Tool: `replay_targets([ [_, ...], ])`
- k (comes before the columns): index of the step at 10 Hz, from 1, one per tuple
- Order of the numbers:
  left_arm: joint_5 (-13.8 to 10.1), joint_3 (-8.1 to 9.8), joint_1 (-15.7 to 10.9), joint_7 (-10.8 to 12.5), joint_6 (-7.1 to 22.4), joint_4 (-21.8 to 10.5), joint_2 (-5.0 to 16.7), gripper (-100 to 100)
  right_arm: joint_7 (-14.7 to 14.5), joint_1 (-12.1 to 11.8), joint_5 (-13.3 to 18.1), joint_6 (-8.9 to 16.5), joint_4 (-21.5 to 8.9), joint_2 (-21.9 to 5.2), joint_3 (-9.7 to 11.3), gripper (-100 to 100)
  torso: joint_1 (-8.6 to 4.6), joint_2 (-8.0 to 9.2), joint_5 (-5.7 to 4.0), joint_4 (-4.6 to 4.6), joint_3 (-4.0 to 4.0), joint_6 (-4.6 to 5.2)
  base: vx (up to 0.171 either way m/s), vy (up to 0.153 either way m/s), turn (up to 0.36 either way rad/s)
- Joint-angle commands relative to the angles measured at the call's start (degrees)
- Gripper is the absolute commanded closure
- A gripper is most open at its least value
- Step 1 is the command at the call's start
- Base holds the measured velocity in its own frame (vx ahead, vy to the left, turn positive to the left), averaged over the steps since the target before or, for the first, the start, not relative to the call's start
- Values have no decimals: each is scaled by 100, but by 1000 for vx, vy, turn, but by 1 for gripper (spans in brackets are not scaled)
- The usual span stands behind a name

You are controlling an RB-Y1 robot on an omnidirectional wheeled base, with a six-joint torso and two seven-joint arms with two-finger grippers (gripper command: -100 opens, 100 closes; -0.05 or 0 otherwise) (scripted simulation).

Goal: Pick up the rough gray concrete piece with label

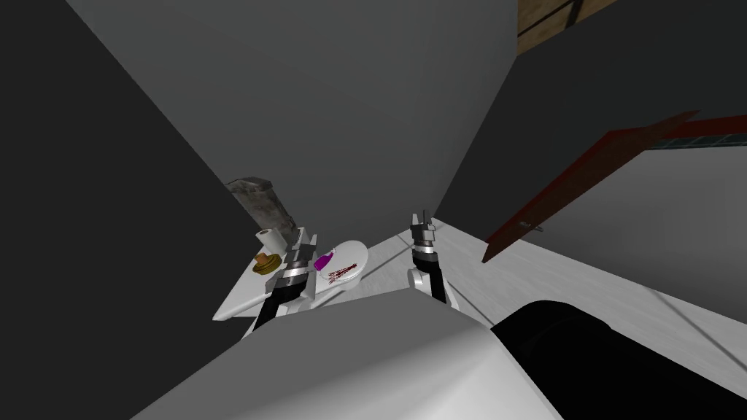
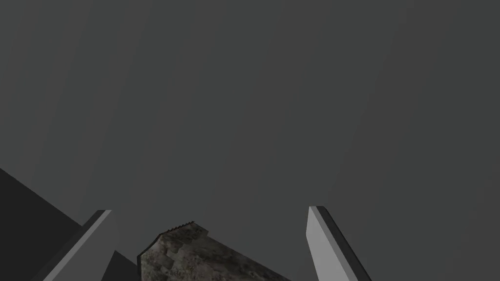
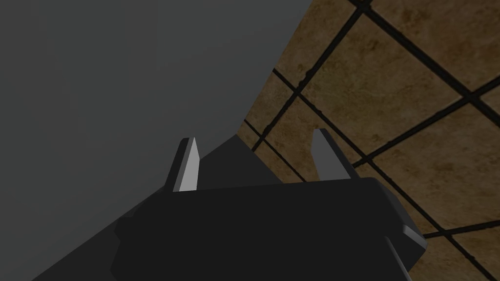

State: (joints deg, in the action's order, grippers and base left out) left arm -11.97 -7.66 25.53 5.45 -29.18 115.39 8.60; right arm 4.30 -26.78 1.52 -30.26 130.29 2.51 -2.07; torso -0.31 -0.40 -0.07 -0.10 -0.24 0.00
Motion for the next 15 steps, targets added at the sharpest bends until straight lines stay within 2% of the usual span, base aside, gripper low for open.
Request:
replay_targets([
  [1,-88,-50,-24,62,-4,-172,-23,-100,0,0,0,0,0,0,0,0,0,0,0,0,0,0,95,-65,-9],
  [5,-269,-112,-117,186,-1,-607,-149,-100,0,0,0,0,0,0,0,0,12,13,2,3,7,-1,72,-47,2],
  [8,-439,-106,-210,313,32,-1112,-215,-100,0,0,0,0,0,0,0,0,18,16,4,3,9,-1,60,-31,35],
  [14,-592,30,-325,497,134,-1862,-10,-100,0,1,0,0,0,-1,-1,0,36,47,7,10,27,-2,-1,2,50],
  [15,-592,30,-325,497,134,-1862,-10,-100,0,1,0,0,0,-1,-1,0,35,51,7,11,29,-2,-20,4,17],
])
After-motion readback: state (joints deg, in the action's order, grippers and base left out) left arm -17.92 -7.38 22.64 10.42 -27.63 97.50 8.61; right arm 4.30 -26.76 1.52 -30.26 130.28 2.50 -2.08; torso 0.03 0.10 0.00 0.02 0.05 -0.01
